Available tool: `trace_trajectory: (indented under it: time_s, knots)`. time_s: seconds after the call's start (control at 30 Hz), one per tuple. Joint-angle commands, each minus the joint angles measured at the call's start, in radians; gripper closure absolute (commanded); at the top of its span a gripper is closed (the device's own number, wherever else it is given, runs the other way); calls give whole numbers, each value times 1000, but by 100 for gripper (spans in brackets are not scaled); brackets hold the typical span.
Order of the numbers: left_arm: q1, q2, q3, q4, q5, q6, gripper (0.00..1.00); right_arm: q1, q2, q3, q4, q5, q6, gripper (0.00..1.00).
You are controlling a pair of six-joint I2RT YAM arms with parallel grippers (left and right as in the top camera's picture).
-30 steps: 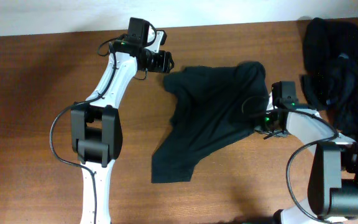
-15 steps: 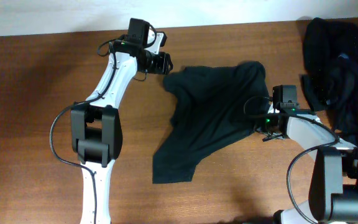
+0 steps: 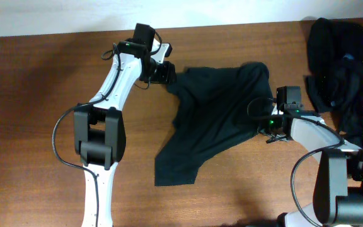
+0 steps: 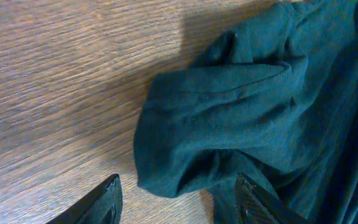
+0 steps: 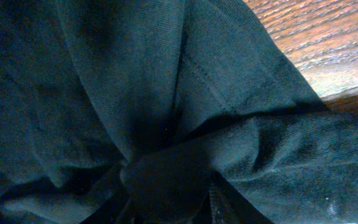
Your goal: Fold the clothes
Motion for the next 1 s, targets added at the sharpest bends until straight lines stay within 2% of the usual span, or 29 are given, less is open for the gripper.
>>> trace_trajectory:
  time_s: [0.0,0.3,0.37,0.4,0.43,0.63,0.8,0.97]
  knots:
    - [-17,51,18,6,17,35,42,0,67,-67,-21,-38,20,62]
    - [-21,89,18,59,-31,34,44,0,67,-67,-21,-40,20,62]
    - [-21,89,18,69,-32,34,63,0,67,-66,-21,-40,20,62]
    - [-22,89,18,74,-32,34,78,0,67,-67,-21,-40,20,62]
    - [-21,89,18,79,-35,34,84,0,67,-66,-21,-40,20,62]
    - [-2,89,19,97,-106,34,98,0,67,-66,-24,-40,20,62]
    - [33,89,19,98,-225,34,99,0,67,-66,-25,-39,20,62]
    - [69,89,19,127,-230,34,100,0,67,-67,-25,-36,20,62]
